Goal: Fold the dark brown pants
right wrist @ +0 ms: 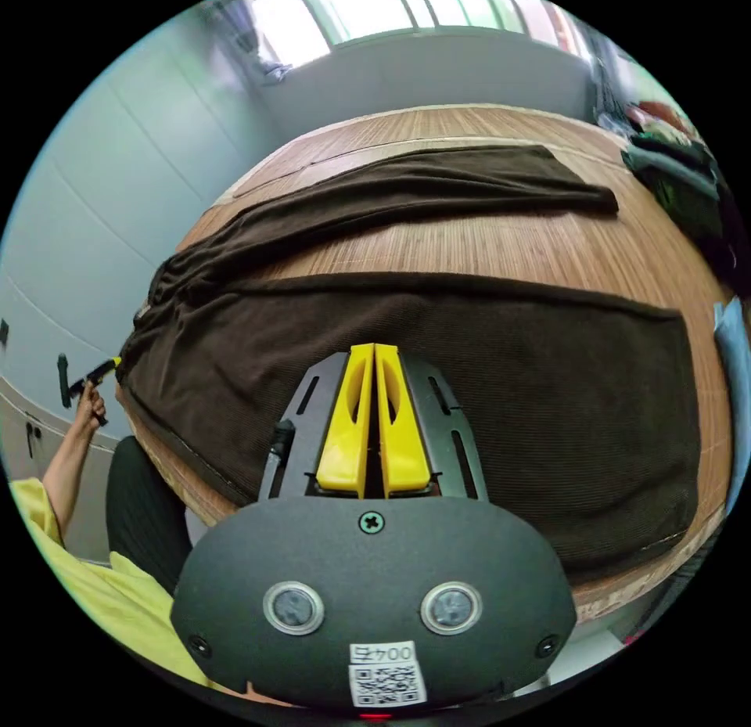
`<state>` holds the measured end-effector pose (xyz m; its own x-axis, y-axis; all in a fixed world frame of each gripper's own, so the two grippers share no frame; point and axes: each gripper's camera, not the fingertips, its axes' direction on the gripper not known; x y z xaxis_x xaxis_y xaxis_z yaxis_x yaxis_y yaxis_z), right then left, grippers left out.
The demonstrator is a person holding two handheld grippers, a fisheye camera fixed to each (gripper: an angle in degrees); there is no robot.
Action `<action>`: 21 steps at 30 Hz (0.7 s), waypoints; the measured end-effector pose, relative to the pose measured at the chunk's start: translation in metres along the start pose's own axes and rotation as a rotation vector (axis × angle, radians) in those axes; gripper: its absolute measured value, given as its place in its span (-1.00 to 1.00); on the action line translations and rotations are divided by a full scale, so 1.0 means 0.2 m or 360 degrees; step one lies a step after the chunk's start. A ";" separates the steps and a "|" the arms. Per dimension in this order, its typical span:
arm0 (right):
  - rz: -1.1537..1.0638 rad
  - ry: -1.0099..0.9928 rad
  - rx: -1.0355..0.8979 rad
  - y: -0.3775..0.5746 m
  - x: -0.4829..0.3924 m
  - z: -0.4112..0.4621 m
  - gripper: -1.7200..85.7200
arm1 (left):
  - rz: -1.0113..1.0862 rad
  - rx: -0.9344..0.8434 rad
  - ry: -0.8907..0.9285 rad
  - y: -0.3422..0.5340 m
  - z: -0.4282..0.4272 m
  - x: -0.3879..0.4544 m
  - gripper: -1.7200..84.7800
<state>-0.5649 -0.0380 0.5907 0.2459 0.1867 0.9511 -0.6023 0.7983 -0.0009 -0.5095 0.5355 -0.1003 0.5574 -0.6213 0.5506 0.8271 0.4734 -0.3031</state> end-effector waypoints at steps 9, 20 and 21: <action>-0.0358 0.0320 -0.0017 0.06 -0.19 0.07 -0.98 | 0.0080 -0.0034 -0.0067 -0.05 -0.18 -0.05 -0.92; -0.0471 0.0526 -0.0009 0.12 -0.32 0.16 -0.98 | -0.0043 0.0085 -0.0075 -0.27 -0.30 -0.23 -0.92; -0.0468 0.0519 -0.0009 0.12 -0.32 0.16 -0.98 | -0.0050 0.0091 -0.0052 -0.30 -0.31 -0.23 -0.92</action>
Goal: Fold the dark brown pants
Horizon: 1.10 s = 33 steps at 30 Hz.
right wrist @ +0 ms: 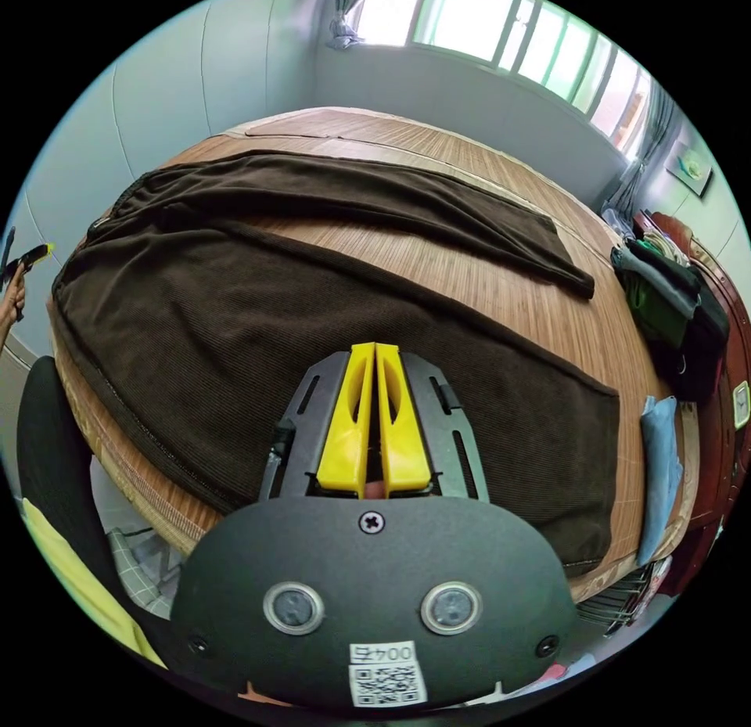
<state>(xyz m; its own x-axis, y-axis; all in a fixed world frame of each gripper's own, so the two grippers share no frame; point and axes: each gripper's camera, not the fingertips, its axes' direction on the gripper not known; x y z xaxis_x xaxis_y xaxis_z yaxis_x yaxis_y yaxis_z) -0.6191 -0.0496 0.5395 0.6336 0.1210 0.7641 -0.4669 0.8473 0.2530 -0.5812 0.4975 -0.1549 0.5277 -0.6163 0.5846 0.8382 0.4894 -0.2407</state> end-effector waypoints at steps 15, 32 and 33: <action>0.0048 -0.0129 0.0011 0.01 0.11 -0.02 -0.98 | 0.0103 -0.0221 0.0113 -0.86 0.50 0.39 -0.76; 0.0165 -0.0347 0.0015 0.00 0.34 -0.04 -0.97 | 0.0261 0.0157 -0.0087 -0.94 0.60 0.74 -0.89; 0.0165 -0.0348 0.0015 0.00 0.34 -0.04 -0.97 | 0.0293 0.0188 -0.0144 -0.93 0.60 0.77 -0.89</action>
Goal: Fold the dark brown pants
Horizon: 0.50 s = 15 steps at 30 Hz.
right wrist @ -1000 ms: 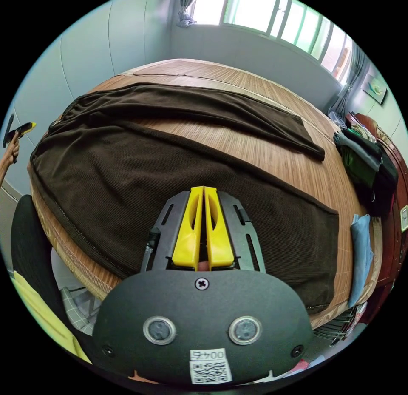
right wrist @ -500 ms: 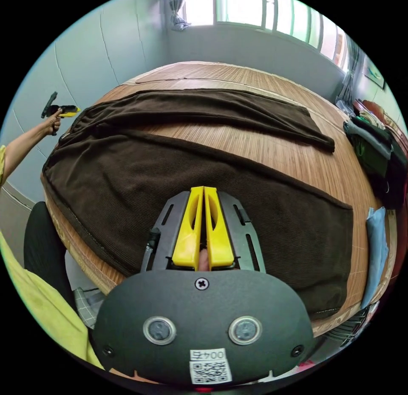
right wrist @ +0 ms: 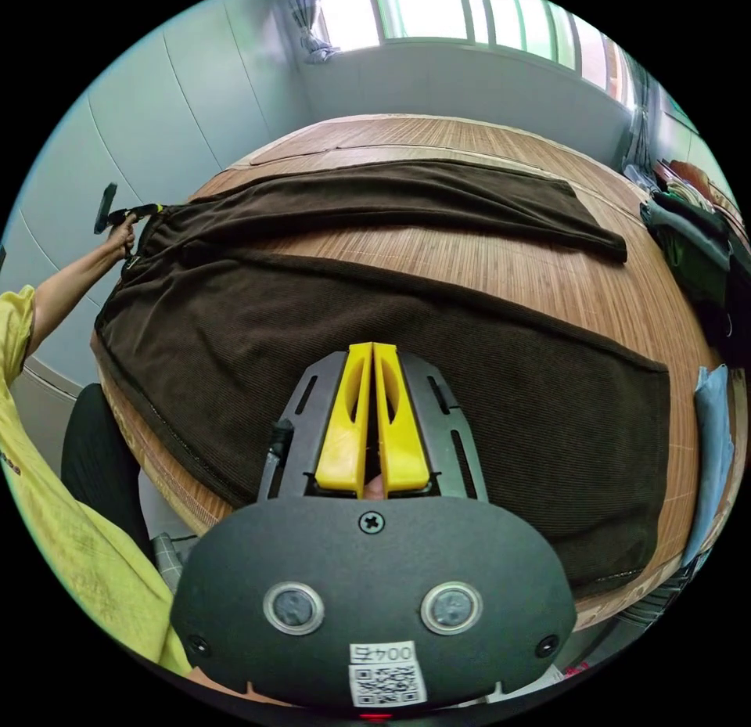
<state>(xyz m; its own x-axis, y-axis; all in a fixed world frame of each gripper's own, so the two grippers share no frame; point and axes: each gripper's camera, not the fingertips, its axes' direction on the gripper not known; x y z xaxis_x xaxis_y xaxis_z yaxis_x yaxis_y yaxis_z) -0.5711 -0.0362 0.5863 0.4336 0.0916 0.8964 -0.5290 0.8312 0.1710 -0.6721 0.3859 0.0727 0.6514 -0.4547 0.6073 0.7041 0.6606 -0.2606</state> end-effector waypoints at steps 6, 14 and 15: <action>0.0008 -0.0012 -0.0002 -0.01 0.02 -0.01 -0.97 | 0.0126 -0.0190 -0.0312 0.02 0.21 0.16 -0.88; 0.0004 0.0009 0.0001 -0.02 0.02 -0.02 -0.98 | -0.0001 -0.0197 0.0151 0.02 0.00 0.08 -0.76; 0.0005 0.0006 0.0001 -0.02 0.02 -0.02 -0.98 | 0.0006 -0.0174 0.0172 0.05 -0.04 0.08 -0.75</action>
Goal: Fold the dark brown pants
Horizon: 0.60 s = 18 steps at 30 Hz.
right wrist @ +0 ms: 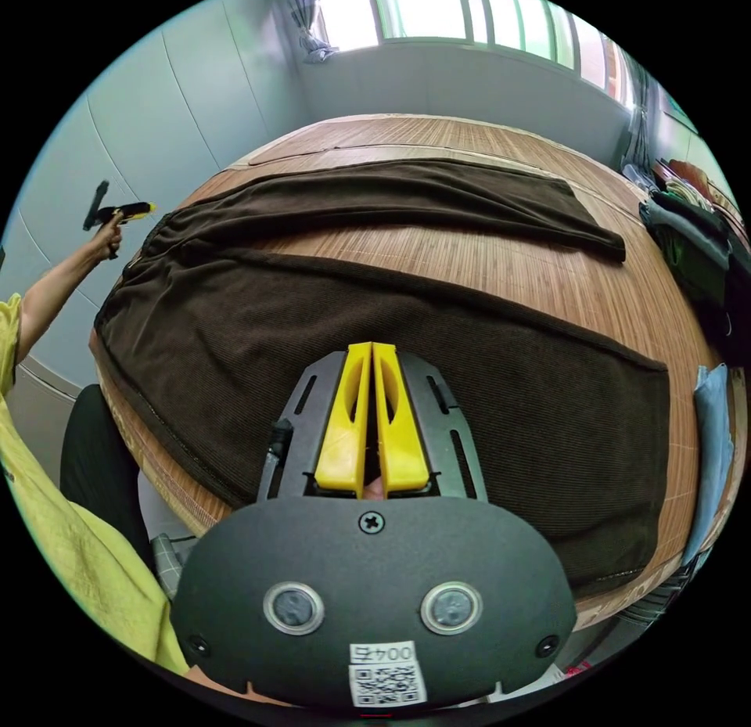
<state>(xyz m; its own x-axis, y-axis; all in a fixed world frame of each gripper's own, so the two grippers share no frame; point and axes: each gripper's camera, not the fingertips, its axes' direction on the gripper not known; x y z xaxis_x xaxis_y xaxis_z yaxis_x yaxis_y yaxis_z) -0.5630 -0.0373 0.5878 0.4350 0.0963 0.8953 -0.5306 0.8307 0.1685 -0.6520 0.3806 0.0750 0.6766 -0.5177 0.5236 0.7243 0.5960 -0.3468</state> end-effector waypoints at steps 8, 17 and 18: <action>0.0040 -0.0083 -0.0005 -0.02 0.03 -0.01 -0.98 | 0.0295 -0.0154 0.0085 0.78 -0.16 0.32 -0.78; -0.0029 0.0061 0.0001 -0.03 -0.09 -0.01 -0.97 | 0.0100 -0.0111 0.0135 0.98 -0.20 0.36 -0.81; -0.0027 0.0054 0.0002 -0.03 -0.08 -0.01 -0.97 | 0.0105 -0.0089 0.0157 0.98 -0.22 0.39 -0.81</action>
<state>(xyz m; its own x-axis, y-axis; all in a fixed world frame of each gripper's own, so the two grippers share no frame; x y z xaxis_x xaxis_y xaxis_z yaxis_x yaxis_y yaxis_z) -0.5651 -0.0426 0.5704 0.4684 0.1011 0.8777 -0.5240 0.8316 0.1839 -0.4523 0.4304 0.0134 0.7309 -0.5378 0.4203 0.6821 0.5968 -0.4225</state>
